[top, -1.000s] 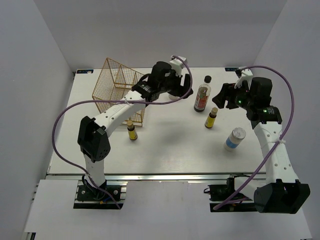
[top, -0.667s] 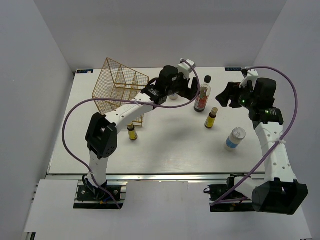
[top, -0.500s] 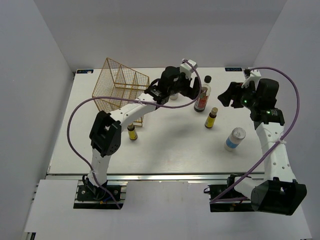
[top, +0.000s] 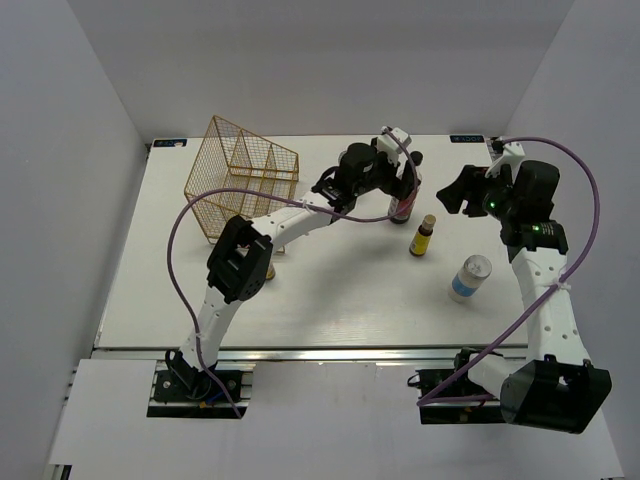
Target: Organize the condiment bottles
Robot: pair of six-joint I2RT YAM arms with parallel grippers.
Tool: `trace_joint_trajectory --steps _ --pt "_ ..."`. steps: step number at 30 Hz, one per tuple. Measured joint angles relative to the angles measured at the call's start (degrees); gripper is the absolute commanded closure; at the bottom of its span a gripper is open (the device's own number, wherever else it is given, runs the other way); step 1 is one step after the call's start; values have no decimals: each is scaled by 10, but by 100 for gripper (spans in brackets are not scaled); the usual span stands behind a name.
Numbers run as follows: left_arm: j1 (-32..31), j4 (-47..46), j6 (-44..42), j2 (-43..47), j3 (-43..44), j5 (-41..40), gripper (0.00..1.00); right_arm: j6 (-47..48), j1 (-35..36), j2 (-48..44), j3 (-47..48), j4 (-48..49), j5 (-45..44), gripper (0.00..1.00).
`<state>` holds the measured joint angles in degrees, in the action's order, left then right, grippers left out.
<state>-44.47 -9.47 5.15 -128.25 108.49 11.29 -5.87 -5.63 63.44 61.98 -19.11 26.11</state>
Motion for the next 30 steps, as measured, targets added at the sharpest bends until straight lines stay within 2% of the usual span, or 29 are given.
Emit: trace_joint_trajectory --steps 7,12,18,30 --pt "-3 -28 1 -36 54 -10 13 0 0 -3 -10 13 0 31" --pt "-3 -39 5 -47 81 -28 21 0 0 -3 -17 14 0 31" --pt "-3 -43 9 -64 108 -38 24 0 0 -3 -19 16 0 31" --pt "-3 -43 16 -75 117 -38 31 0 0 -3 -19 17 0 31"
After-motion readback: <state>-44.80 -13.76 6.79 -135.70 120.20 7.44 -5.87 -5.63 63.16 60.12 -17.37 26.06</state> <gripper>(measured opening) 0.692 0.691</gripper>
